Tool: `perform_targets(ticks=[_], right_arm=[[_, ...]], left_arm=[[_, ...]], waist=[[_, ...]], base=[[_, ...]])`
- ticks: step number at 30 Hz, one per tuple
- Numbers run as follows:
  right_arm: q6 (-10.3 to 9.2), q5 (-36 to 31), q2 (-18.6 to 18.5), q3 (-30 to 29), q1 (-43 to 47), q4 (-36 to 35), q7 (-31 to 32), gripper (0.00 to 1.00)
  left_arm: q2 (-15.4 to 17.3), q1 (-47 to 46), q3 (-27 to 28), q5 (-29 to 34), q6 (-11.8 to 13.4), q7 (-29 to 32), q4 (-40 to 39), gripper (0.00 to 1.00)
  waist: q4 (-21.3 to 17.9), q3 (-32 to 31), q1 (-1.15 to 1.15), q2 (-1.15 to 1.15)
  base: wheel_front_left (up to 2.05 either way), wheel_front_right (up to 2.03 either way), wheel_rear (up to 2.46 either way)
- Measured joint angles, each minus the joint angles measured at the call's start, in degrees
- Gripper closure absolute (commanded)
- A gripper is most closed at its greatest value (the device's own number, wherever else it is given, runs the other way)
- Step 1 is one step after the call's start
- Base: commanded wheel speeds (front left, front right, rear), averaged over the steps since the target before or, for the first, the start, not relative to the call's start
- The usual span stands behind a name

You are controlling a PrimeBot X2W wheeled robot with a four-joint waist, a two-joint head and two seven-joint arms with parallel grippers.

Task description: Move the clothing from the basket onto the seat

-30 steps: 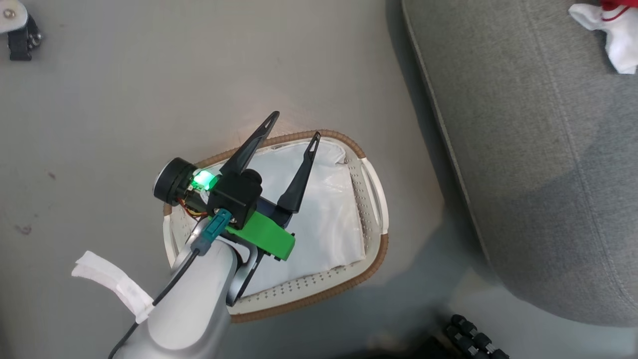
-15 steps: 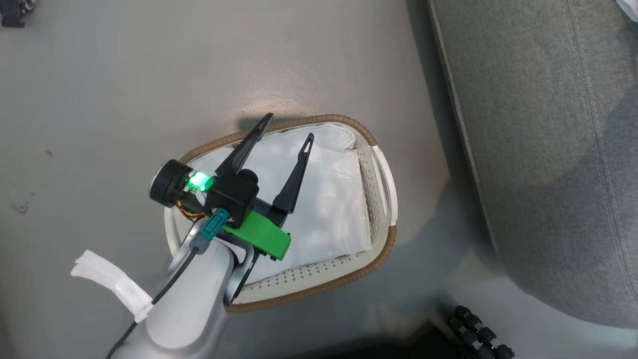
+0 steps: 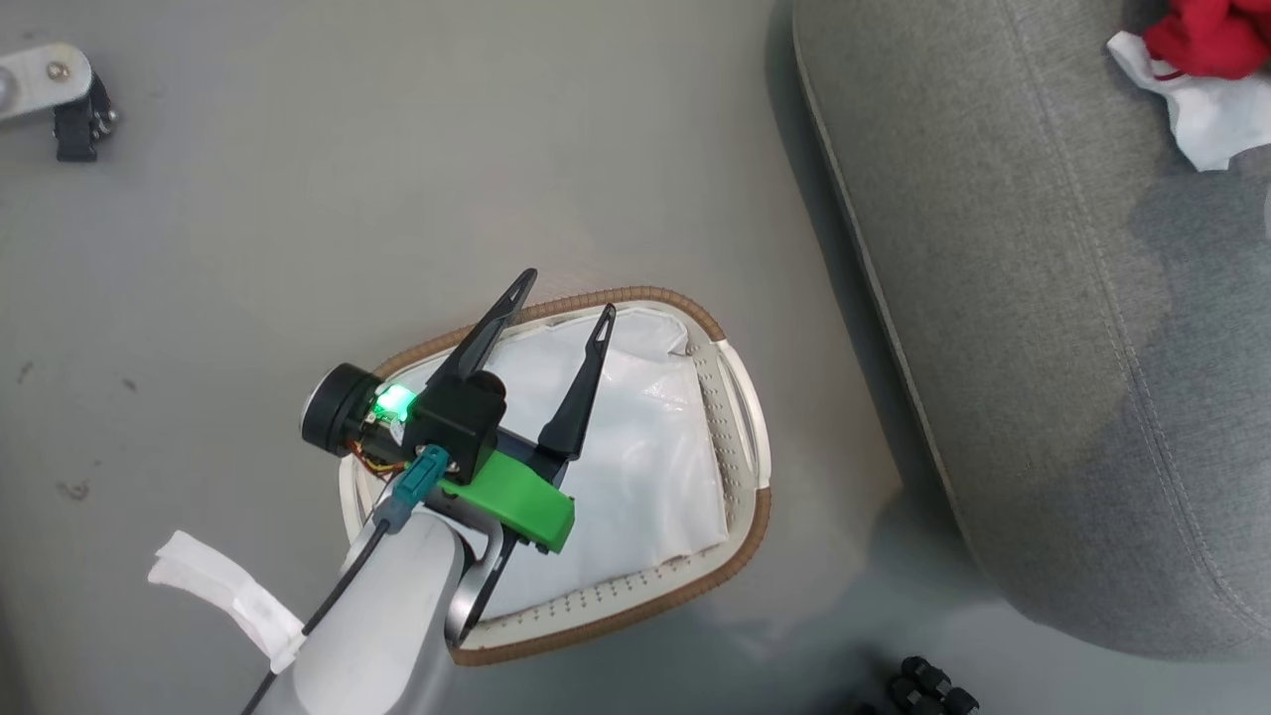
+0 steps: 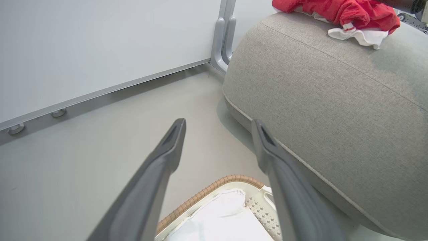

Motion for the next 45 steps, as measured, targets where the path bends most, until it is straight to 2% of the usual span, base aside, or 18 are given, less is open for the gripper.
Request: perform_targets(ticks=[7,17,22,26,30,35,39,45], right_arm=[[0.00,1.4,-0.2,2.1,6.0,-0.8,0.0,0.00],[-0.01,5.0,1.7,9.9,10.0,-4.6,0.0,0.00],[0.00,7.3,4.8,12.6,12.9,-7.2,0.0,0.00],[-0.01,9.4,7.4,12.4,16.0,-9.4,0.0,0.00],[0.00,11.0,11.2,12.3,21.0,-11.2,-0.1,0.00],[0.00,13.0,14.3,13.6,27.1,-13.9,-0.1,0.00],[-0.01,14.9,15.0,14.9,32.3,-16.1,-0.1,0.00],[-0.01,21.5,15.1,17.4,38.3,-18.0,-0.1,0.00]], left_arm=[[-1.2,3.4,2.4,-1.3,0.0,0.0,0.1,0.00],[-2.4,9.8,8.5,-3.2,0.9,0.0,-0.5,0.00],[-3.0,13.4,11.9,-3.8,1.7,0.0,-1.1,0.00],[-3.2,15.9,14.2,-3.9,2.6,0.0,-1.4,0.00],[-3.3,18.5,16.7,-4.1,3.5,0.0,-1.6,0.00],[-3.3,21.8,19.8,-4.6,3.8,0.0,-1.9,0.00],[-3.3,24.6,22.0,-5.6,4.0,0.0,-2.3,0.00],[-3.4,27.1,23.0,-6.6,4.3,0.0,-2.3,0.00]], waist=[[0.3,-6.7,0.00,0.00],[1.9,-17.7,0.00,0.00],[3.5,-22.7,0.00,0.00],[5.3,-26.1,-0.01,0.00],[7.9,-28.4,0.00,0.00],[10.5,-30.9,-0.01,0.00],[12.1,-32.7,0.00,0.00],[13.3,-34.9,-0.01,0.00]], base=[[0.00,0.00,0.00],[0.00,0.00,0.00],[0.00,0.00,0.00],[0.00,0.00,0.00],[0.00,0.00,0.00],[0.00,0.00,0.00],[0.00,0.00,0.00],[0.00,0.00,0.00]])
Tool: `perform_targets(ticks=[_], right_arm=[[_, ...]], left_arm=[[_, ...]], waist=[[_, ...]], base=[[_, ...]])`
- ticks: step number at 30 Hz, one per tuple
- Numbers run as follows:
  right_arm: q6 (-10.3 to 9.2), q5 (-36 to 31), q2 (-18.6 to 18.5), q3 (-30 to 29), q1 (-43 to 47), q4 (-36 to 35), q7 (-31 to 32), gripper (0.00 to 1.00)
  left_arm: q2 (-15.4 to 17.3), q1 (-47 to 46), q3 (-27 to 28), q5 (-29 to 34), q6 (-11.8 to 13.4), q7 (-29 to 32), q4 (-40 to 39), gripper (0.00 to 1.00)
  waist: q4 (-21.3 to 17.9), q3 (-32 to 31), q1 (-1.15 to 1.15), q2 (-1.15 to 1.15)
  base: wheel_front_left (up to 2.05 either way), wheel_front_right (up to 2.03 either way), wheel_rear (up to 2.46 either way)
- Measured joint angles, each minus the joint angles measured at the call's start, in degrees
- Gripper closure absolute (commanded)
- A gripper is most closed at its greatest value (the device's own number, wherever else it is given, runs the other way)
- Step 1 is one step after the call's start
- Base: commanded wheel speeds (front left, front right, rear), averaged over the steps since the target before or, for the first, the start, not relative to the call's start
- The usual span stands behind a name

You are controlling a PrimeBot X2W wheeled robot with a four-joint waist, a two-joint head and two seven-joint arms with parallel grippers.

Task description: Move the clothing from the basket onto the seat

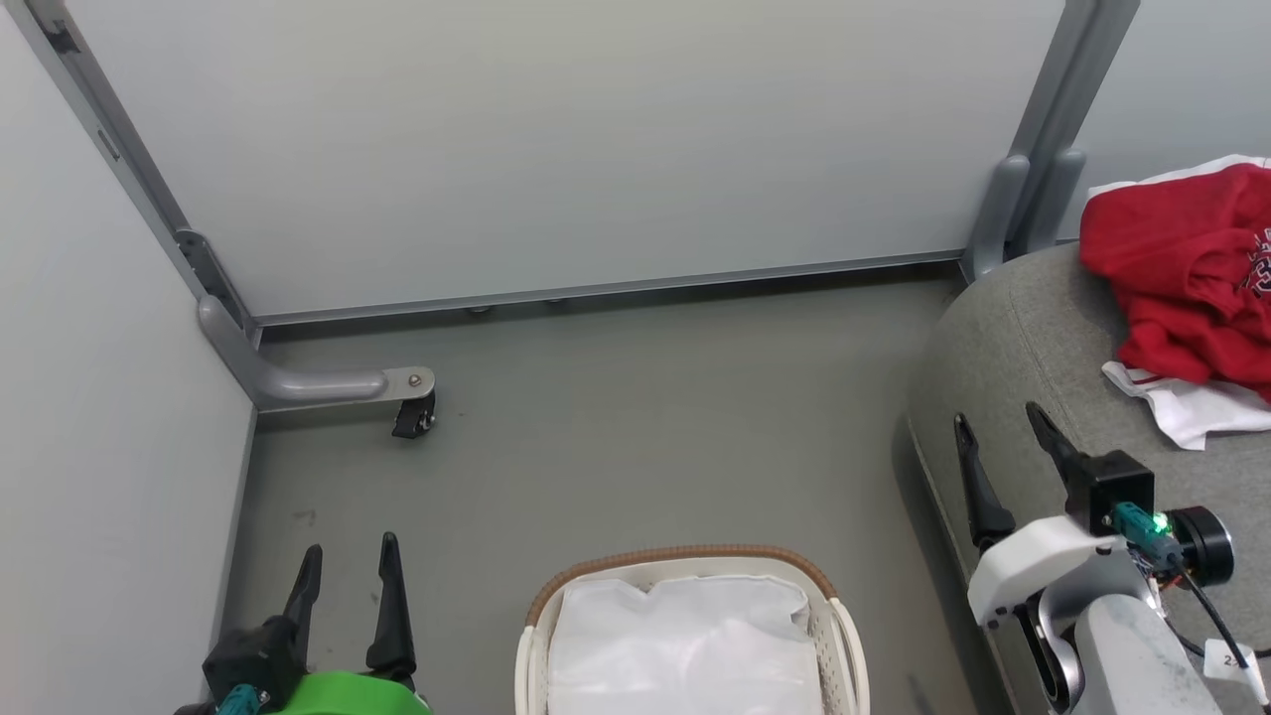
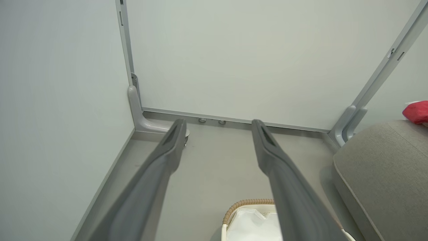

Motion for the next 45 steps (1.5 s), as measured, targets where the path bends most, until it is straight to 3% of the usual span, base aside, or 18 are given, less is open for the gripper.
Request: perform_targets(ticks=[16,45], right_arm=[[0.00,4.5,0.0,4.0,7.5,-4.9,0.0,0.00],[0.00,5.9,0.0,5.7,7.5,-4.2,0.0,0.00]], left_arm=[[0.0,2.2,-0.1,-1.9,0.7,0.0,-0.1,0.00],[0.0,2.2,-0.3,-2.4,0.4,0.0,0.4,0.00]], waist=[[-0.4,-2.0,0.00,0.00],[-0.9,-1.7,0.00,0.00]], base=[[0.00,0.00,0.00],[0.00,0.00,0.00]])
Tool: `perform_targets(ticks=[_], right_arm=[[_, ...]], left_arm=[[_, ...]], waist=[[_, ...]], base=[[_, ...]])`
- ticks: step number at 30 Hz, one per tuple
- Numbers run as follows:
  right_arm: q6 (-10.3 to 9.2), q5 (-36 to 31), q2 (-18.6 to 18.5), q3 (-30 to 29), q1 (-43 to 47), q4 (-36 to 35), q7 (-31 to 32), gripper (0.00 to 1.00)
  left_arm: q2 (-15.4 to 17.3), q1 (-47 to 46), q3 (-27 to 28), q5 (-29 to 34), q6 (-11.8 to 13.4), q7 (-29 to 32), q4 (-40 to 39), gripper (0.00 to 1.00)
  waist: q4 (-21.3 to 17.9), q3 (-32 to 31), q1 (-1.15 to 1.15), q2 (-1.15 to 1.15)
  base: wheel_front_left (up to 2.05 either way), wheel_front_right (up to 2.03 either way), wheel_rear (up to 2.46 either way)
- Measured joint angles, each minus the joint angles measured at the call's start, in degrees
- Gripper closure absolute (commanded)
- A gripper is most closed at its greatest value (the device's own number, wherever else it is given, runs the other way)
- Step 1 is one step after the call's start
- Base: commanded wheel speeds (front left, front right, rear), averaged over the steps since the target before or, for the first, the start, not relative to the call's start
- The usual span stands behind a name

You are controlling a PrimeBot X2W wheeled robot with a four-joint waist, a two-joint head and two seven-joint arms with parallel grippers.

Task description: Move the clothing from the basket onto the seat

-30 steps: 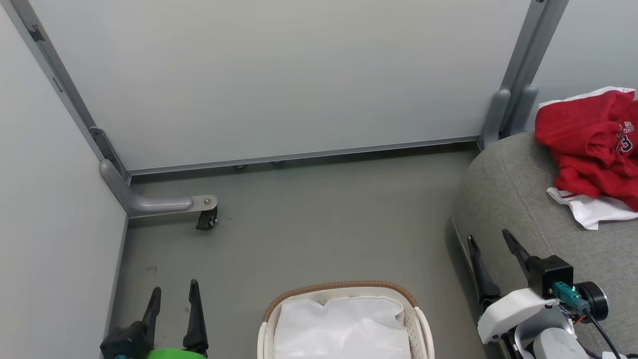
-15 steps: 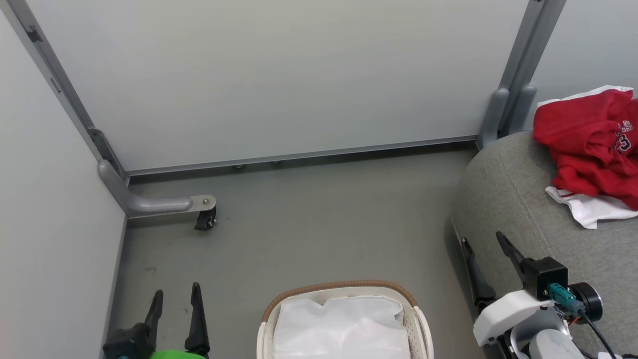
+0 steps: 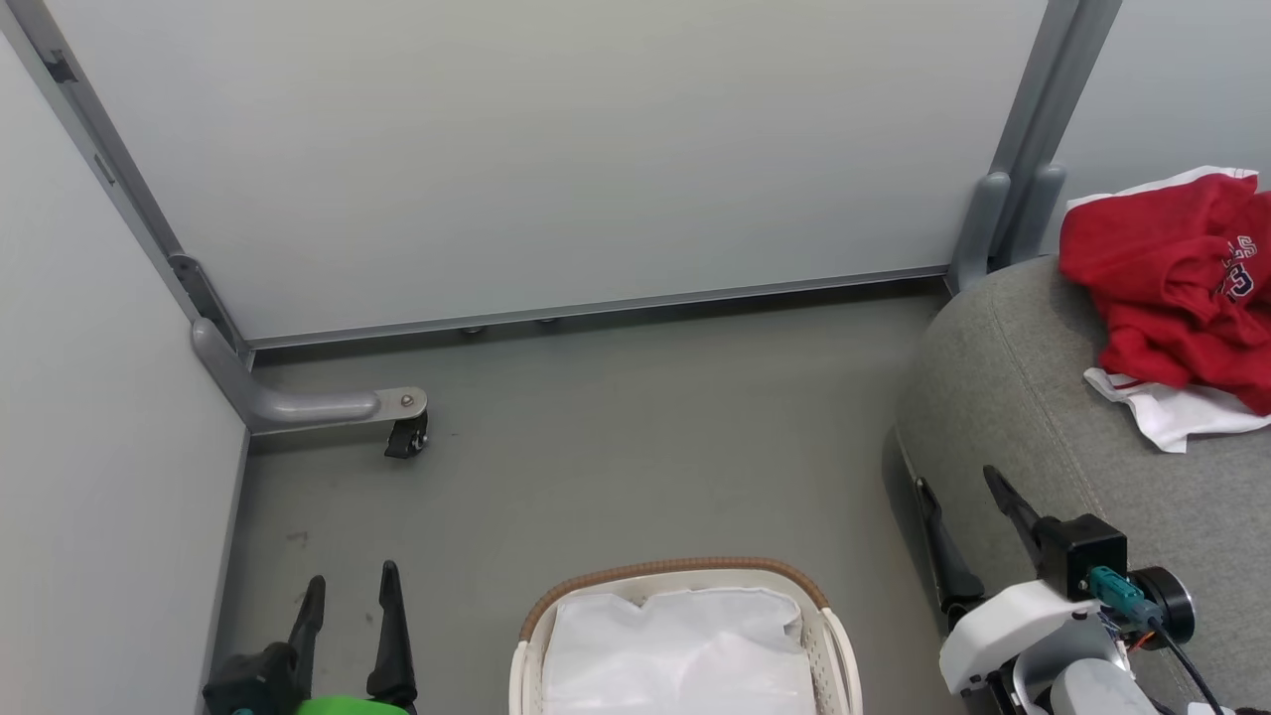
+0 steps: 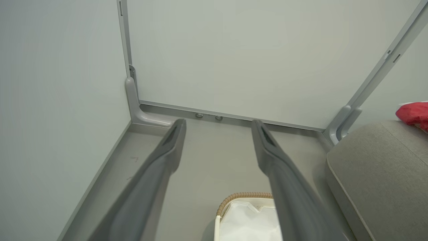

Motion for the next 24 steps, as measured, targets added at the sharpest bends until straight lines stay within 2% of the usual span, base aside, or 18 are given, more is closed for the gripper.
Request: perform_targets(ticks=[1,6,24], right_arm=[[0.01,0.0,0.1,0.0,0.0,0.3,0.0,1.00],[0.01,0.4,0.5,0.0,1.6,2.5,0.5,1.00],[0.01,20.4,0.5,-1.8,1.7,0.2,5.3,1.00]], left_arm=[[0.0,0.0,0.0,-0.1,0.0,0.0,0.2,1.00],[-0.2,0.2,-0.1,-0.6,0.0,0.3,2.4,1.00],[-0.2,-0.6,2.5,-17.1,-1.0,5.3,1.6,1.00]], waist=[[0.0,0.0,0.00,0.00],[0.0,0.0,0.00,0.00],[-0.4,0.3,0.00,0.00]], base=[[0.00,0.00,0.00],[0.00,0.00,0.00],[0.00,0.00,0.00]])
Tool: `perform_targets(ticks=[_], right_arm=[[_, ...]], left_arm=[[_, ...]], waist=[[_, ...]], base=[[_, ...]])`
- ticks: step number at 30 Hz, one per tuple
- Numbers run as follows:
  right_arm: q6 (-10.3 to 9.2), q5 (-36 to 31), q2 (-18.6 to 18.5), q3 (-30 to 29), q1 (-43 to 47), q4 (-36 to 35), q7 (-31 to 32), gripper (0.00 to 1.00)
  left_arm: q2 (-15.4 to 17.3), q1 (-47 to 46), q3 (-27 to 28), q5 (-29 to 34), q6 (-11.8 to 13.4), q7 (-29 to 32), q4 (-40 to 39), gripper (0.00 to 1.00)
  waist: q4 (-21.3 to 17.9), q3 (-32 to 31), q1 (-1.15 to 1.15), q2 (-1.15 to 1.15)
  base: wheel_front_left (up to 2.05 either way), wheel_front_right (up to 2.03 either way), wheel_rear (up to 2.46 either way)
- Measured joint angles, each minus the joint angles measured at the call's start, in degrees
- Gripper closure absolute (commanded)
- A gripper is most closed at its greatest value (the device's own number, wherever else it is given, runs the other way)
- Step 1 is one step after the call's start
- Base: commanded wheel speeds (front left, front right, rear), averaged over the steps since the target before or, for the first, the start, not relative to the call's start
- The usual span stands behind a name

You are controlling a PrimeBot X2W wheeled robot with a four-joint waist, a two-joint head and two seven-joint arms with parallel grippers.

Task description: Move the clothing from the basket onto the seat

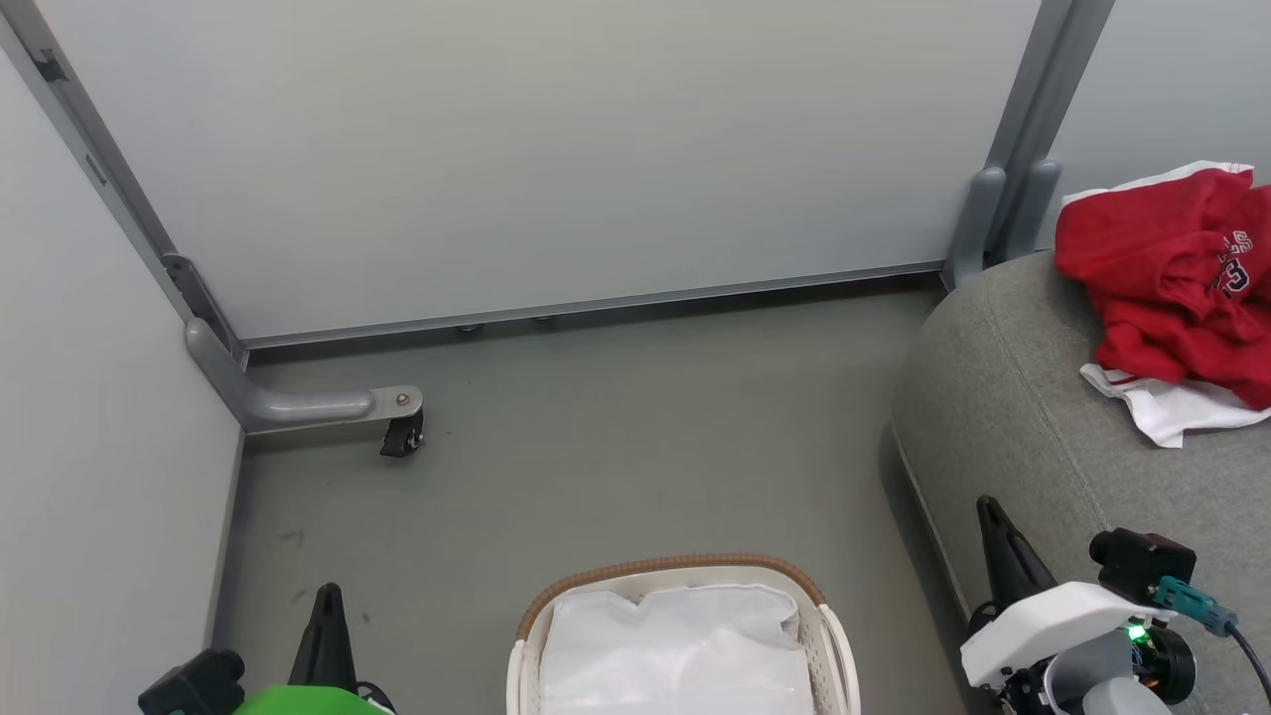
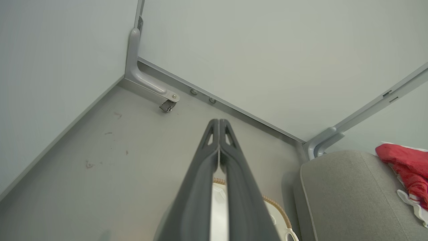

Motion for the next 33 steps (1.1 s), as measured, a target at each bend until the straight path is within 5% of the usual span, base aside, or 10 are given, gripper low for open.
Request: perform_targets(ticks=[33], right_arm=[[-0.01,27.7,-0.1,-2.8,0.0,-3.6,6.8,1.00]], left_arm=[[0.0,-3.7,4.0,-23.5,-1.5,6.9,-1.9,1.00]], waist=[[-0.6,0.5,0.00,0.00]], base=[[0.00,0.00,0.00]])
